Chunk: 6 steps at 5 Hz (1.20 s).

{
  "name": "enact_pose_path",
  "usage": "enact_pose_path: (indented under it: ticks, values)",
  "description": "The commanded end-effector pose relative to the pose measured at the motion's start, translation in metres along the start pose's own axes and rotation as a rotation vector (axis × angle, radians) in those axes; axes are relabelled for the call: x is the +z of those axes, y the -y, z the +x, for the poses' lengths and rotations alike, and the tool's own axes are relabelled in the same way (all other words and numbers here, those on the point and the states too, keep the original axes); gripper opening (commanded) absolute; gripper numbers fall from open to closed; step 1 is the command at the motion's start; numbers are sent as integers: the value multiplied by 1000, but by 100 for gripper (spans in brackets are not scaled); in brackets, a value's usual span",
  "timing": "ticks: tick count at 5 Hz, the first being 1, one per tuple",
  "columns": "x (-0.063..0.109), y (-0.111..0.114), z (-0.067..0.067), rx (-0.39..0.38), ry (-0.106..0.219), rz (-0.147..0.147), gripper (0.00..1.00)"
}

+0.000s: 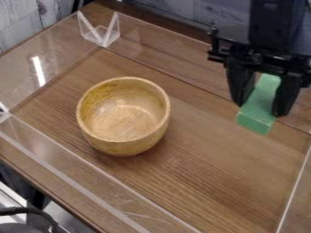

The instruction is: Put the green block in the brown bowl

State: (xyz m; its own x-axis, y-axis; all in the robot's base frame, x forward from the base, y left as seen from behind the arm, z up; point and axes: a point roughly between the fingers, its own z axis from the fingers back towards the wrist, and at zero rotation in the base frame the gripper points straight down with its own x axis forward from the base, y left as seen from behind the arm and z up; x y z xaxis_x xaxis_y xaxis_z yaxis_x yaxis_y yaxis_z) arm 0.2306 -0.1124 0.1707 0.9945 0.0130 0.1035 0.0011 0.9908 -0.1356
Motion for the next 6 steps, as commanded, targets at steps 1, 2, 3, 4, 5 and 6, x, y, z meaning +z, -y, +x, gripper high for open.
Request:
enact_pose_path:
  ticks: [1, 2, 3, 4, 5, 6]
  values:
    - [13, -6, -3, 6, 53, -13, 0]
    - [13, -10, -7, 13, 63, -8, 0]
    - [21, -35, -14, 26, 67, -3, 0]
    - [32, -78, -18, 68, 80, 6, 0]
    - [33, -97, -21, 64, 95, 0, 0]
    - [27, -107, -22, 65, 99, 2, 0]
